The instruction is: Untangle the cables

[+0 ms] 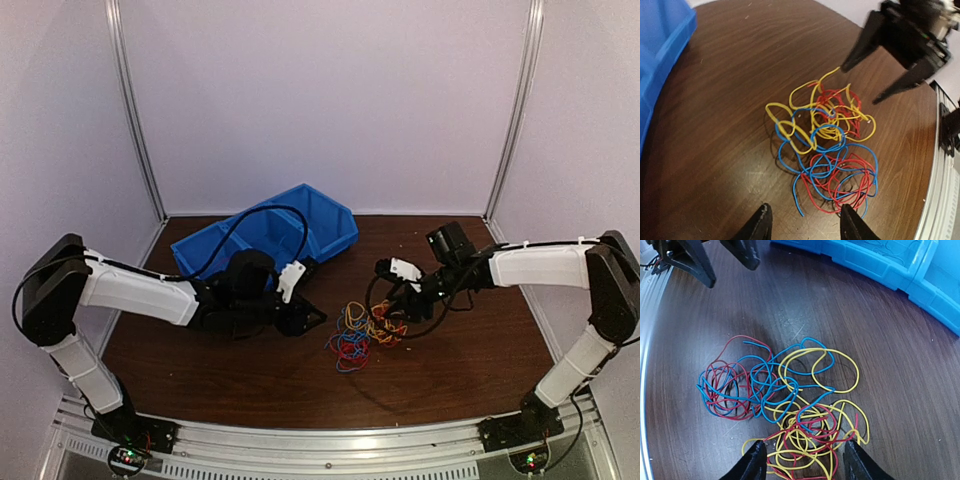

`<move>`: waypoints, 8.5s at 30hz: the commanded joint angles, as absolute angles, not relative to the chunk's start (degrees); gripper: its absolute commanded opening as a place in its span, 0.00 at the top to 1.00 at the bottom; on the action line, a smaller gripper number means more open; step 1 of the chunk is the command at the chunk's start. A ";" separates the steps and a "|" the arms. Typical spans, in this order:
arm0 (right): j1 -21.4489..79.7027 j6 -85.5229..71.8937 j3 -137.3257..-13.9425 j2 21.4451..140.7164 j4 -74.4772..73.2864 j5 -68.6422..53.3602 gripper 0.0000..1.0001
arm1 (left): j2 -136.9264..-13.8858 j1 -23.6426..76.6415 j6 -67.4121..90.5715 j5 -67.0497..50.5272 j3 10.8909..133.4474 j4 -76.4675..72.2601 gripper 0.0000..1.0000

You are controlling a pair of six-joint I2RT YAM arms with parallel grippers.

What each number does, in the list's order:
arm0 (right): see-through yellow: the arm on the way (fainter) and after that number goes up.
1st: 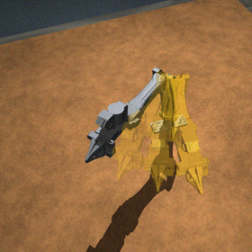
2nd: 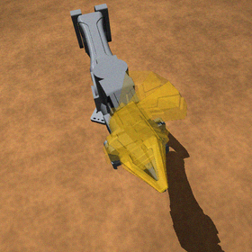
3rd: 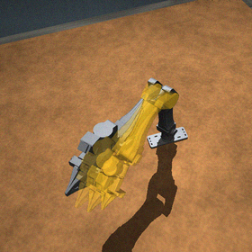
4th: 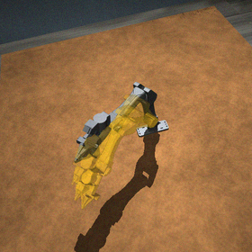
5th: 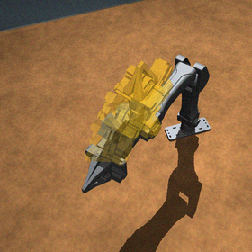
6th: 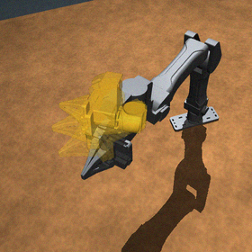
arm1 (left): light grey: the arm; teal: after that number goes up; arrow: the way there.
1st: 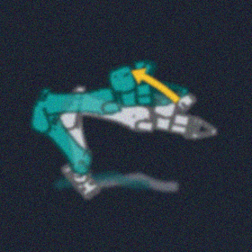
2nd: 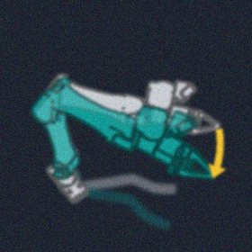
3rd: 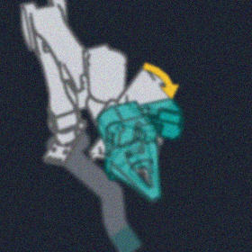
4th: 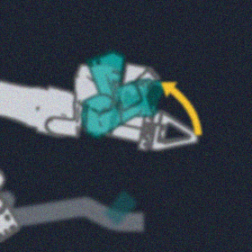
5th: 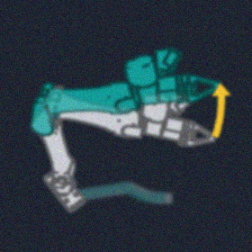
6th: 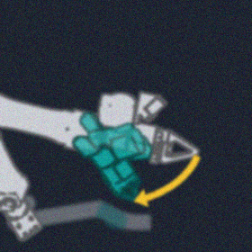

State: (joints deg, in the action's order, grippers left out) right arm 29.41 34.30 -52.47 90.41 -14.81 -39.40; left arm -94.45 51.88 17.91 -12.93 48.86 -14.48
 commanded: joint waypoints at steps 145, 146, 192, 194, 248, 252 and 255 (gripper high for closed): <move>48.27 49.08 -64.34 102.06 -21.80 -25.04 0.98 | -71.65 54.98 22.30 -14.45 18.63 -38.46 0.46; 47.95 48.58 -64.40 102.00 -21.81 -26.17 0.99 | -74.31 55.86 21.39 -13.89 19.68 -38.91 0.46; 30.06 41.72 -66.52 106.02 -23.78 -39.49 0.93 | -55.96 63.34 -12.12 18.93 70.84 3.97 1.00; 30.04 42.08 -67.62 104.96 -26.14 -39.93 0.82 | -57.30 63.36 -10.56 17.36 68.61 2.30 1.00; 22.19 35.94 -49.13 79.53 -16.16 -25.73 0.40 | -84.86 46.13 -4.35 22.10 113.24 23.91 1.00; 22.23 36.27 -49.22 79.72 -16.26 -25.74 0.40 | -85.40 43.68 -4.30 22.20 114.08 24.36 1.00; 22.22 36.55 -49.38 79.96 -16.40 -25.57 0.40 | -85.69 40.65 -2.19 21.09 113.83 24.09 1.00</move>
State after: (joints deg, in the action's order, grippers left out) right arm 22.55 35.86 -49.54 79.24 -17.23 -26.89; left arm -84.60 43.90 -2.55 20.88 112.99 24.27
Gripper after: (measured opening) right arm 0.602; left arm 0.015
